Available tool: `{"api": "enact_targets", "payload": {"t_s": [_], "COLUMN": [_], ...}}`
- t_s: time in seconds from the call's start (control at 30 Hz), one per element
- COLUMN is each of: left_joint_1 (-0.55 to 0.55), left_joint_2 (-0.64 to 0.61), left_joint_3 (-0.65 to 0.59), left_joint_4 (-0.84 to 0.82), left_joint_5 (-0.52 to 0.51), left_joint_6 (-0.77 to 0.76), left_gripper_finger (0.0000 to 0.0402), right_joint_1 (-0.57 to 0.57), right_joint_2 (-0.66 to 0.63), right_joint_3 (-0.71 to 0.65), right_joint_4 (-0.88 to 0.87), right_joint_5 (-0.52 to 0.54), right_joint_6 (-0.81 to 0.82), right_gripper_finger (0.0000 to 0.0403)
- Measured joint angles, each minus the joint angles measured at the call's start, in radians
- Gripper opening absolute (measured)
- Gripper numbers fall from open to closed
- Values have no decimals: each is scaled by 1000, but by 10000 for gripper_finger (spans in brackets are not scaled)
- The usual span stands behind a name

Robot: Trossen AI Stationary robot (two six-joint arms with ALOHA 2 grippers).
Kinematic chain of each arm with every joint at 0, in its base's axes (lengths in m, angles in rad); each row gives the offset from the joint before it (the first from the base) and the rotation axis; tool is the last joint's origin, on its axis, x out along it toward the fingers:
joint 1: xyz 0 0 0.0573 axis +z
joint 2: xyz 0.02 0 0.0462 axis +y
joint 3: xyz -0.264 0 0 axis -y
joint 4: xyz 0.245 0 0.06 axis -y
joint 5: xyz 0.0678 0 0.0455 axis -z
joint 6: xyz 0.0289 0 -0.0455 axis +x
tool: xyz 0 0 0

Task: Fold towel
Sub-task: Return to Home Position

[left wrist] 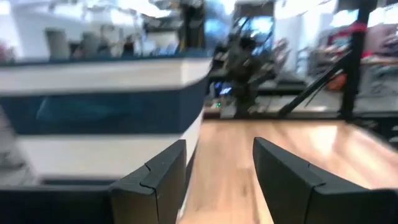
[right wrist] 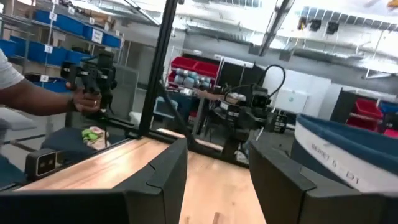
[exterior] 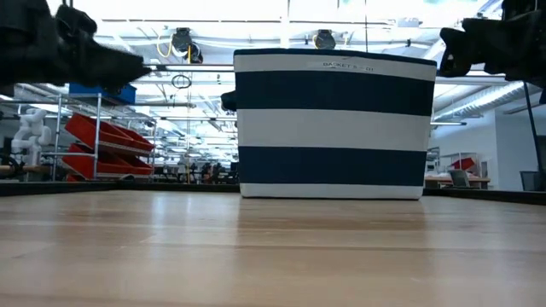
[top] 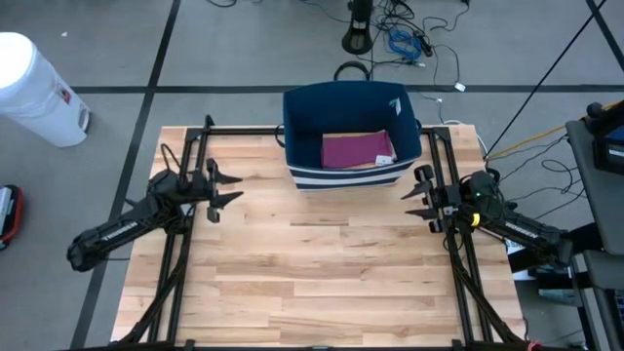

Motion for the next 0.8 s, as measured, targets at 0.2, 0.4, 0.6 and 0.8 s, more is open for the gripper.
{"api": "enact_targets", "payload": {"t_s": [0.2,0.4,0.6,0.8], "left_joint_1": [-30,-51,-59,-59], "left_joint_2": [0,0,0,0], "left_joint_3": [0,0,0,0], "left_joint_4": [-82,-79,-79,-78], "left_joint_5": [-92,-89,-78,-102], "left_joint_6": [53,87,41,41], "left_gripper_finger": [192,192,192,192], "right_joint_1": [0,0,0,0], "right_joint_2": [0,0,0,0], "right_joint_3": [0,0,0,0], "right_joint_4": [-10,-53,-66,-79], "right_joint_5": [-39,-75,-74,-74], "right_joint_6": [17,-35,-55,7], "right_gripper_finger": [155,155,155,155]}}
